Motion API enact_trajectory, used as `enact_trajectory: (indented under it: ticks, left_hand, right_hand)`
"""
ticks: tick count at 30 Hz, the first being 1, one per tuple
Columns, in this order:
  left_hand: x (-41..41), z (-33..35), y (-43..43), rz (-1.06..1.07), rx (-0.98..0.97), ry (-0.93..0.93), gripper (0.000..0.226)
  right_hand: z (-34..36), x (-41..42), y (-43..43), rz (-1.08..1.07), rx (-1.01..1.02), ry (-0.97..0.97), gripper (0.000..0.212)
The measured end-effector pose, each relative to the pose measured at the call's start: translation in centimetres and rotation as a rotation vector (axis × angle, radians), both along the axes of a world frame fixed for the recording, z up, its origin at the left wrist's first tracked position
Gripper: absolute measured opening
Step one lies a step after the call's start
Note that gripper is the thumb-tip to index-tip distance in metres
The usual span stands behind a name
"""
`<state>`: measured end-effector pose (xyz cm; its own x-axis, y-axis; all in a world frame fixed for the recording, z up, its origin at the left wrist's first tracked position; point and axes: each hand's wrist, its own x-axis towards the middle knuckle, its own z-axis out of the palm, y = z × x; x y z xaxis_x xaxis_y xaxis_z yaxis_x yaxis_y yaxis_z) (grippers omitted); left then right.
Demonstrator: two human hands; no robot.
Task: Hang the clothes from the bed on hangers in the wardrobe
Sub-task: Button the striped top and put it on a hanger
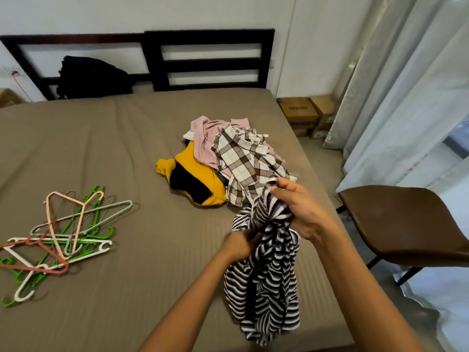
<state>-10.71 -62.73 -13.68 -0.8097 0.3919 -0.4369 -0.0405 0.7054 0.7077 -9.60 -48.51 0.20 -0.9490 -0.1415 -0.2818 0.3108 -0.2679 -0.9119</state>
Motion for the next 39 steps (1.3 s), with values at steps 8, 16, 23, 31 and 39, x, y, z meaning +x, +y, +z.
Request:
enact_trajectory:
  ticks: [8,16,23,31,39]
  left_hand:
    - [-1.7,-1.7,-0.7,0.329,-0.469,0.017,0.053]
    - [-4.3,-0.5,-6.0,0.301,-0.320,0.174,0.036]
    - [-8.2,10.1,-8.7,0.352,0.275,-0.029,0.040]
    - [-8.1,11.7,-5.6,0.335,0.848,-0.333,0.056]
    - [-10.4,10.9,-4.4,0.537,0.881,-0.361,0.042]
  right_hand:
    - [1.7,-0.1,0.9,-0.038,-0.052,0.146,0.015]
    - [-1.4,-0.7,4.3,-0.315,0.365,0.120,0.021]
    - [-3.5,-0.5,6.0,-0.505,0.698,0.078,0.028]
    - [-4.9,-2.6,1.0,0.145,0.876,0.261,0.029]
    - [-8.3,-3.7,-0.1,0.285,0.880,0.082,0.023]
